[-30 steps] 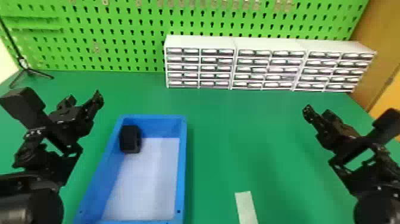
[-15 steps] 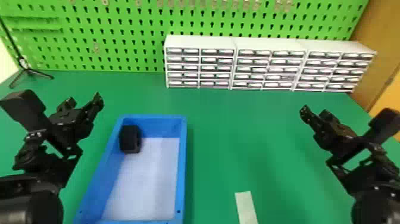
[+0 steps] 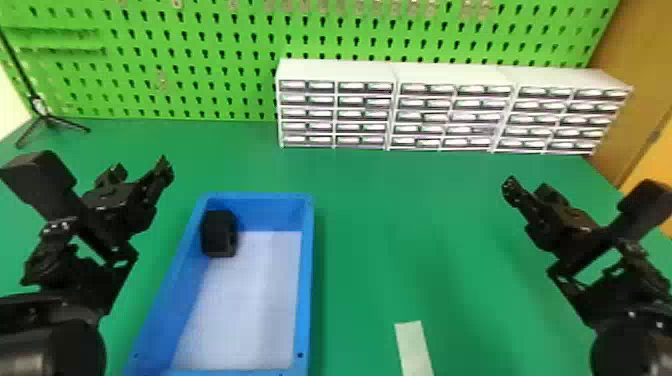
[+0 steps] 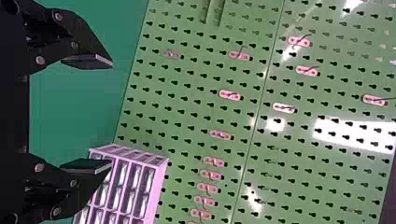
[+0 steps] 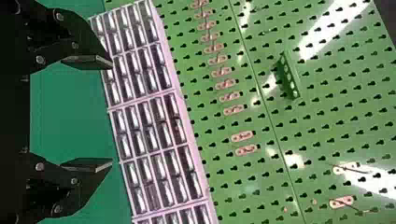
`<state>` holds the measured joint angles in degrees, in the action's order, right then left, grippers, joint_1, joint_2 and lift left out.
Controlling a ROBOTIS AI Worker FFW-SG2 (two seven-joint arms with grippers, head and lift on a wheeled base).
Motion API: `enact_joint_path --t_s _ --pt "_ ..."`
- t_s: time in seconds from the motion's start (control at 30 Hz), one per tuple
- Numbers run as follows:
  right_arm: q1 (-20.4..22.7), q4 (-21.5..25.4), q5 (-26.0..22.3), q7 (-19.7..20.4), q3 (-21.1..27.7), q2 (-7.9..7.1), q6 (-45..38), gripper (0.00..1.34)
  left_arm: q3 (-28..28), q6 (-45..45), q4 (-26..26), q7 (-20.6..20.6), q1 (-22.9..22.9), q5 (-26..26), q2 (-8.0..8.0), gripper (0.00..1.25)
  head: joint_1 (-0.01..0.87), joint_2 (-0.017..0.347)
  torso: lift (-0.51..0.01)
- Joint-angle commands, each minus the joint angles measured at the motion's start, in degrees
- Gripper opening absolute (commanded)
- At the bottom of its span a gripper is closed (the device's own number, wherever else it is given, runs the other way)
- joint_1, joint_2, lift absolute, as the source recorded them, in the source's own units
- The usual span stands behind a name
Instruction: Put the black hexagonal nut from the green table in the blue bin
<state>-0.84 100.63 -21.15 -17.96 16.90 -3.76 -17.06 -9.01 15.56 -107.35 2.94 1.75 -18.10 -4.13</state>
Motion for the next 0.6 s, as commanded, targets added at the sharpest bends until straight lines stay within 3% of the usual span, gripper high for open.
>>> enact_joint_path --t_s 0.0,0.57 --pt "-0.21 0.0 -0.12 0.03 -0.29 -0.11 -0.25 0.82 0.04 0.0 0.03 -0.03 -0.17 0.0 0.0 0.75 0.692 0.008 -0.097" --pt "-1.01 0.0 0.14 0.03 -0.91 -0.46 -0.78 0.82 0.13 0.0 0.39 0.4 -0.96 -0.27 0.0 0.75 0.692 0.008 -0.097"
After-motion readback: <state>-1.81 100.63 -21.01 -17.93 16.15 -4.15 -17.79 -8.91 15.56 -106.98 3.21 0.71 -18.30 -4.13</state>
